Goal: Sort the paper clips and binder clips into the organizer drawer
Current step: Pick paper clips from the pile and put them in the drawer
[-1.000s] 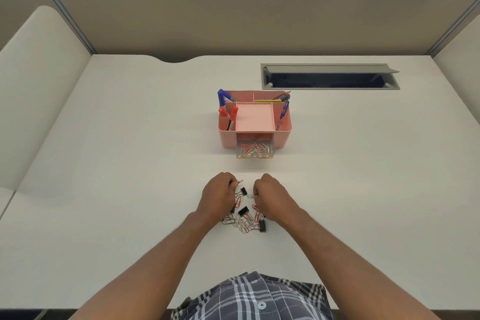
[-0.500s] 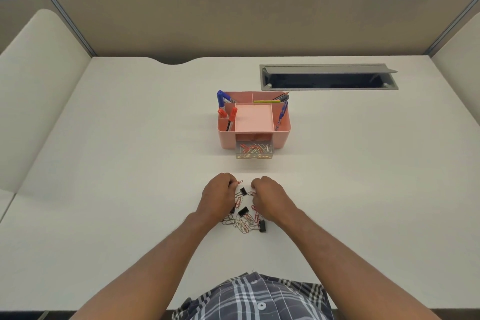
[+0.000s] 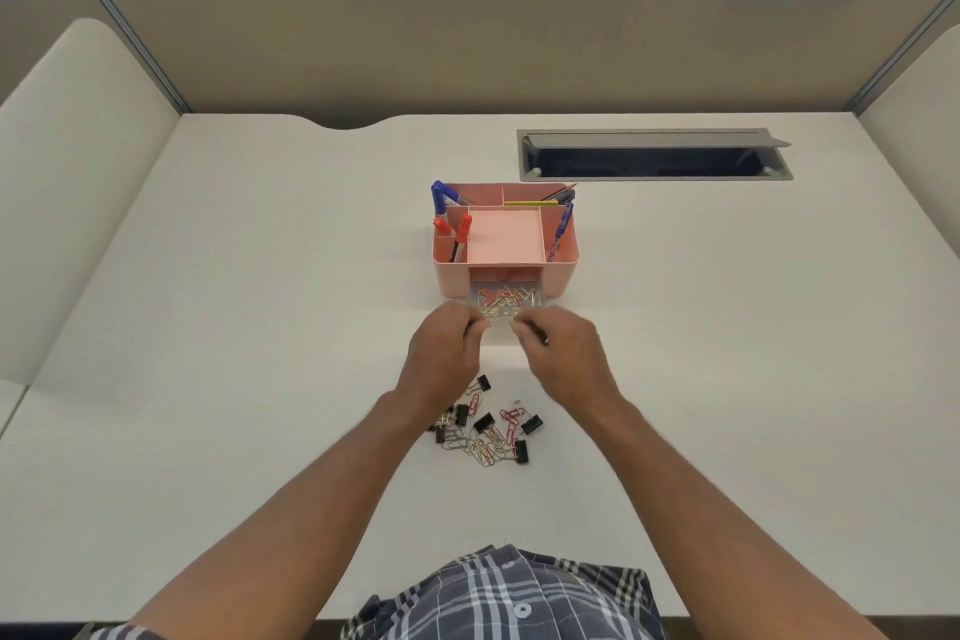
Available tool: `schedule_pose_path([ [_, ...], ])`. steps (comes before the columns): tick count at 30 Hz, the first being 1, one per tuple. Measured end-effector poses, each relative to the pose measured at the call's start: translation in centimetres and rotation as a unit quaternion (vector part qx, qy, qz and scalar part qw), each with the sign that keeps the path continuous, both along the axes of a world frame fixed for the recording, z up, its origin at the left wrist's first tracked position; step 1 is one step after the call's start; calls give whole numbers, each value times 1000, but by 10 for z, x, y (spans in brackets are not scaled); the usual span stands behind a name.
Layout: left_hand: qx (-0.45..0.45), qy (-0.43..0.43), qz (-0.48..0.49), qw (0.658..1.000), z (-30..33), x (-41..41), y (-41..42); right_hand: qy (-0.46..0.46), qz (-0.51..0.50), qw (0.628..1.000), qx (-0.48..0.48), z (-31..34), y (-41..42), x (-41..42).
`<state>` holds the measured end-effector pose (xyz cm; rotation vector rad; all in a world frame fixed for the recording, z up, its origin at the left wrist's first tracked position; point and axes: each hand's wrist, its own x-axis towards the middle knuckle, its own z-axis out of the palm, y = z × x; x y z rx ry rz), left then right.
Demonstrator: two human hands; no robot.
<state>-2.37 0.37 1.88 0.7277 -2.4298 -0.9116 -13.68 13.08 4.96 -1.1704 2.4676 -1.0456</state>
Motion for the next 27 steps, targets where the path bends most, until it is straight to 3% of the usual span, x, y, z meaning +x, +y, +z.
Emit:
schedule_pose_path([
  [3,-36,30,-8,999,17,-22,-9,21,-25,998,-51,16,-13,-17],
  [9,-29,-18,-14,999,23,-46,-22,27,-32,999,21,11,-37,-35],
  [17,24,79,-17,996,11,-13,-15,19,4,1000,-14,9,-17,-20],
  [20,51,26,-17,998,-11,12,-8,-9,61,992,106,-6,-2,-5],
  [23,77,-90,-45,992,-31,37,-3,-40,77,968,236,-26,12,9],
  [27,76,-194,-92,974,-34,46,4,-30,81,952,293,-46,20,25],
])
